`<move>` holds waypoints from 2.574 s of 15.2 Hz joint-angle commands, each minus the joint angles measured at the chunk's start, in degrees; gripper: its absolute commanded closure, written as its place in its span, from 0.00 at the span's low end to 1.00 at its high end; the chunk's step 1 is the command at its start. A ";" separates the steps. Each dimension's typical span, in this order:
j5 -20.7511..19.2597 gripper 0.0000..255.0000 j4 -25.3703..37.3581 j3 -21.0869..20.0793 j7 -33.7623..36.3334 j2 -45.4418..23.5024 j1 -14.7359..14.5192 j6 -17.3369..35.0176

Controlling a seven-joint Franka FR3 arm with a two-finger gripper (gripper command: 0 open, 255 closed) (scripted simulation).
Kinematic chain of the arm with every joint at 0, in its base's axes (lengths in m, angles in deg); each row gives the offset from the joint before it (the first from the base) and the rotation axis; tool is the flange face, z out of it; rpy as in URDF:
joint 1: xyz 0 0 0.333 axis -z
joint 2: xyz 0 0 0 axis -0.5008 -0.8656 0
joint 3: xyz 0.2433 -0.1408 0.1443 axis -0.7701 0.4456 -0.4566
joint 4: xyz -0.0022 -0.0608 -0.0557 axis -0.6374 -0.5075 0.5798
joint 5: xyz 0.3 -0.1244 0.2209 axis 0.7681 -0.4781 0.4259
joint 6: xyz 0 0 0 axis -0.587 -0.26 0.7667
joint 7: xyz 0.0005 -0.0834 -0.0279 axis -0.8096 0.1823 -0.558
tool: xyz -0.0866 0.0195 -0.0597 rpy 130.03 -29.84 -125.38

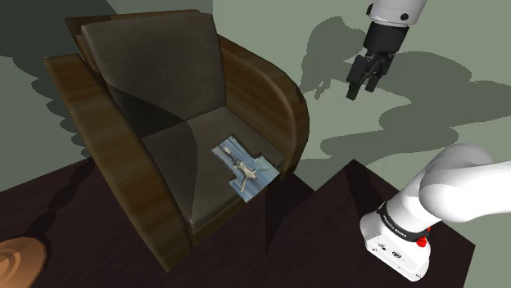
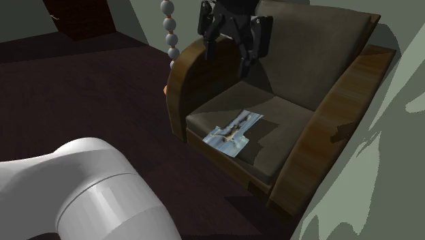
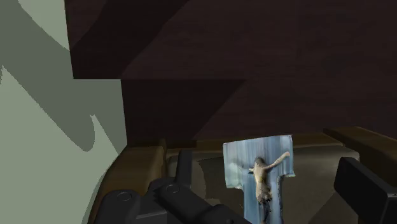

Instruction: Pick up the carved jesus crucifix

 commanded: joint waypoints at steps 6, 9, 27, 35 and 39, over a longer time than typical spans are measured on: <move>2.64 0.00 -6.74 3.77 -4.84 -3.51 -0.06 11.33; 4.76 0.00 -9.65 5.94 -8.21 -7.06 -0.40 18.17; 37.64 0.00 -4.77 15.50 -43.29 -46.28 -7.77 45.59; 54.84 0.00 8.75 11.59 -58.45 -66.37 -5.38 43.90; 60.25 0.00 17.04 8.90 -62.84 -75.86 -3.62 42.09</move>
